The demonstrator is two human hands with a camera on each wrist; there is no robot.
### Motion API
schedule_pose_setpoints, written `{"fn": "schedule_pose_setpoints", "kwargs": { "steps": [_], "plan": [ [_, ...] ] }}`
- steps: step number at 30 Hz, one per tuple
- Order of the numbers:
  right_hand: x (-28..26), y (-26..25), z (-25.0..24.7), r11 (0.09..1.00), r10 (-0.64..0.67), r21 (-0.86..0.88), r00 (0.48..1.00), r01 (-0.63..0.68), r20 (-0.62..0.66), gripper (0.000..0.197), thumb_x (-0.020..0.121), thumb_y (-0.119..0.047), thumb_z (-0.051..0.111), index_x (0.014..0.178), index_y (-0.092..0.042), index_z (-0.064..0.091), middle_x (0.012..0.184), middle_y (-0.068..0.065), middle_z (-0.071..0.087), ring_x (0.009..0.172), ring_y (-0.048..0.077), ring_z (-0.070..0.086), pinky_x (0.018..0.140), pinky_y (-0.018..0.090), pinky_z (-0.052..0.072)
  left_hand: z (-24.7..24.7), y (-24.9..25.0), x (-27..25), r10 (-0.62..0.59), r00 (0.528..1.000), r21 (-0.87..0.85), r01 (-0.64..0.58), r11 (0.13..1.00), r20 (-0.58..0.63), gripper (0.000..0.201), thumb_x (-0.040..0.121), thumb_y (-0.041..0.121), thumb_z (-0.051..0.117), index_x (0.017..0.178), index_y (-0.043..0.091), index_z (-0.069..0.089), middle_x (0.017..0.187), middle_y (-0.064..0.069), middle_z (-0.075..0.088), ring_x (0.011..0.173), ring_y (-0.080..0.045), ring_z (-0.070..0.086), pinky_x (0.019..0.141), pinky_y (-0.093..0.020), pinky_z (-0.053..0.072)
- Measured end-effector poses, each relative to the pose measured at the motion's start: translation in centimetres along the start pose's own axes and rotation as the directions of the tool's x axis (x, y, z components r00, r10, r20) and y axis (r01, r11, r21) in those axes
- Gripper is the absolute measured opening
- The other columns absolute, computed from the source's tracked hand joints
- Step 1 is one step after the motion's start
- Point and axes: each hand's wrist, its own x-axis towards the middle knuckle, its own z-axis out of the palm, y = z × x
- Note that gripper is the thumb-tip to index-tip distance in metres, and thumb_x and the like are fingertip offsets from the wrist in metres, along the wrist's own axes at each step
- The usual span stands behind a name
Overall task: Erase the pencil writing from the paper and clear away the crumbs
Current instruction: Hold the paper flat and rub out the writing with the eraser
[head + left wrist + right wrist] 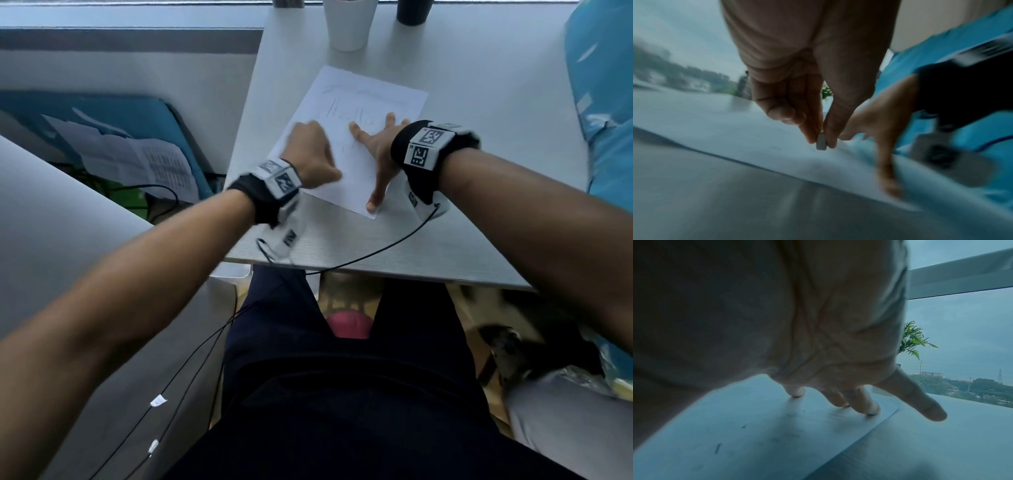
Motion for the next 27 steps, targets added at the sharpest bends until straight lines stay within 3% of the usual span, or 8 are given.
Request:
{"fn": "schedule_pose_setpoints", "kwargs": {
  "steps": [3,8,13,16,19,23,27],
  "plan": [
    [0.4,0.0,0.2,1.000,0.000,-0.025,1.000,-0.001,-0.016,0.177,0.010,-0.076,0.083,0.138,-0.047,-0.035,0.155,0.026,-0.026,0.144,0.053,0.007,0.112,0.064,0.024,2.9,3.5,-1.2,0.096,0.990,0.001,-0.096,0.995,0.108,0.025,0.065,0.031,0.083,0.077,0.010,0.076,0.075,-0.003,0.073,0.072,-0.014,0.068,0.071,-0.032,0.059],
    [1.0,0.2,0.3,1.000,0.003,0.001,1.000,-0.003,0.006,0.179,-0.002,-0.076,0.080,0.133,-0.054,-0.036,0.156,0.021,-0.027,0.144,0.054,0.006,0.108,0.068,0.026,0.6,-1.8,0.0,-0.063,0.998,0.043,0.063,0.997,-0.012,0.012,0.064,0.025,0.073,0.067,0.013,0.074,0.068,-0.005,0.072,0.068,-0.019,0.068,0.069,-0.026,0.057],
    [0.9,0.2,0.2,1.000,-0.008,0.010,1.000,0.008,0.018,0.179,0.003,-0.074,0.083,0.134,-0.052,-0.036,0.155,0.022,-0.029,0.143,0.054,0.006,0.108,0.070,0.025,-1.7,-5.2,1.0,-0.179,0.980,0.093,0.187,0.978,-0.085,0.011,0.063,0.022,0.076,0.069,0.013,0.075,0.070,-0.006,0.071,0.069,-0.021,0.070,0.063,-0.023,0.051],
    [0.8,0.1,0.2,1.000,-0.004,0.007,1.000,0.004,0.019,0.179,0.005,-0.074,0.084,0.136,-0.050,-0.036,0.154,0.023,-0.030,0.144,0.053,0.006,0.110,0.067,0.023,0.5,-1.7,0.9,-0.089,0.996,0.008,0.089,0.996,-0.030,0.019,0.060,0.027,0.077,0.069,0.010,0.075,0.069,-0.003,0.071,0.069,-0.017,0.069,0.068,-0.026,0.058],
    [0.9,0.3,0.3,1.000,-0.008,-0.008,1.000,0.009,0.007,0.180,0.001,-0.075,0.081,0.135,-0.051,-0.036,0.154,0.023,-0.030,0.144,0.054,0.004,0.111,0.067,0.024,2.6,1.3,0.4,0.000,0.998,-0.035,0.003,0.999,0.061,0.014,0.061,0.022,0.079,0.068,0.011,0.075,0.068,0.000,0.071,0.067,-0.013,0.069,0.063,-0.027,0.059],
    [0.5,0.5,0.4,1.000,-0.015,0.007,1.000,0.015,0.004,0.174,0.011,-0.071,0.085,0.137,-0.052,-0.033,0.155,0.021,-0.029,0.144,0.052,-0.002,0.111,0.068,0.021,0.4,-3.0,2.0,-0.130,0.991,0.118,0.133,0.984,-0.029,0.027,0.059,0.025,0.066,0.078,0.007,0.073,0.079,-0.013,0.070,0.074,-0.029,0.069,0.070,-0.031,0.059],
    [0.3,0.4,0.3,1.000,-0.009,0.004,1.000,0.009,0.012,0.176,0.011,-0.070,0.086,0.136,-0.051,-0.035,0.154,0.022,-0.031,0.144,0.053,-0.003,0.109,0.070,0.021,-2.6,-6.0,2.7,-0.236,0.967,0.145,0.249,0.958,-0.099,0.020,0.062,0.022,0.076,0.077,0.007,0.074,0.081,-0.012,0.071,0.075,-0.026,0.070,0.070,-0.034,0.060]
  ]
}}
